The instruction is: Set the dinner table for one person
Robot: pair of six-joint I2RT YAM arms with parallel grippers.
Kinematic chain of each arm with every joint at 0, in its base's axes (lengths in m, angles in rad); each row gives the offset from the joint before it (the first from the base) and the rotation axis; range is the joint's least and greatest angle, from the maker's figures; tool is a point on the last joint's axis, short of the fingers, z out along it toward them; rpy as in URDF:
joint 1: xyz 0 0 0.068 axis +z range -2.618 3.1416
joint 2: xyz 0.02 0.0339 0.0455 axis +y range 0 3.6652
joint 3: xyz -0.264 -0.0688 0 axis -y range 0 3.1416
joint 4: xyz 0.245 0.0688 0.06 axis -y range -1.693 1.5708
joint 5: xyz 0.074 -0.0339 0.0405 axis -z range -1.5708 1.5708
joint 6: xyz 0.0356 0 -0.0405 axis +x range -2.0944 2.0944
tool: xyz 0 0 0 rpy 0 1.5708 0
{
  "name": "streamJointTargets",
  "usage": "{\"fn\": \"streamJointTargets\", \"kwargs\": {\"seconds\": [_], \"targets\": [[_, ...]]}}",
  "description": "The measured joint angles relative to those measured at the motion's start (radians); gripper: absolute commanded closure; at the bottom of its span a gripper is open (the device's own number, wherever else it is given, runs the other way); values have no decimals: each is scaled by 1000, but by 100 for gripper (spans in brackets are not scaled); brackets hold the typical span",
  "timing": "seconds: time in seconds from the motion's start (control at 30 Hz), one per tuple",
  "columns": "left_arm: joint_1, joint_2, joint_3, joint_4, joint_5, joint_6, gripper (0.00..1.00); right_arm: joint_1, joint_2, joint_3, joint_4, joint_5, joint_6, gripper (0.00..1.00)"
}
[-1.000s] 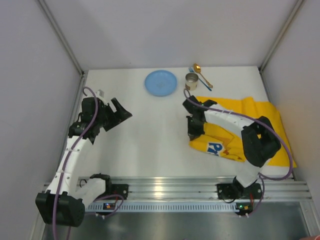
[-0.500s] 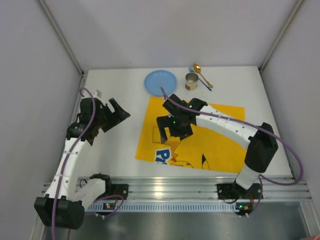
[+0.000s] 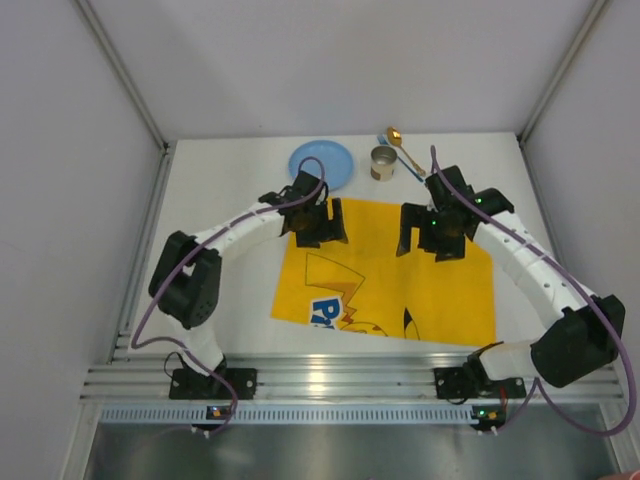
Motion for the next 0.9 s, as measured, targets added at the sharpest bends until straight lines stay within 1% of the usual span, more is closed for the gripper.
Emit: {"fn": "streamJointTargets", "kwargs": {"seconds": [0.07,0.2,0.3,0.37,0.53,0.6,0.7,0.8,0.9], "targets": [[-12,105,85,21,3,-2,18,-7,-8,-10,-5,-5,-11,0],[-8,228,175,40,-3,-10,18,-10,-28,-45,-12,-16,-18,0],[-4,271,188,37,-19,-17,19,-14,-38,-61,-17,-19,-19,0],[1,277,167,40,-37,-21,19,-19,-39,-64,-18,-23,-21,0],[35,183,6,118,-64,-39,19,-46,-38,-63,-17,-24,-30,0],[70,119,-80,127,-77,-46,19,-55,-34,-61,-17,-24,-37,0],[132,49,-166,125,-109,-51,19,-58,-21,-60,-17,-25,-44,0],[189,3,-216,114,-143,-51,19,-58,-9,-59,-16,-27,-48,0],[219,-13,-226,92,-185,-49,19,-60,-5,-59,-14,-30,-50,0]]}}
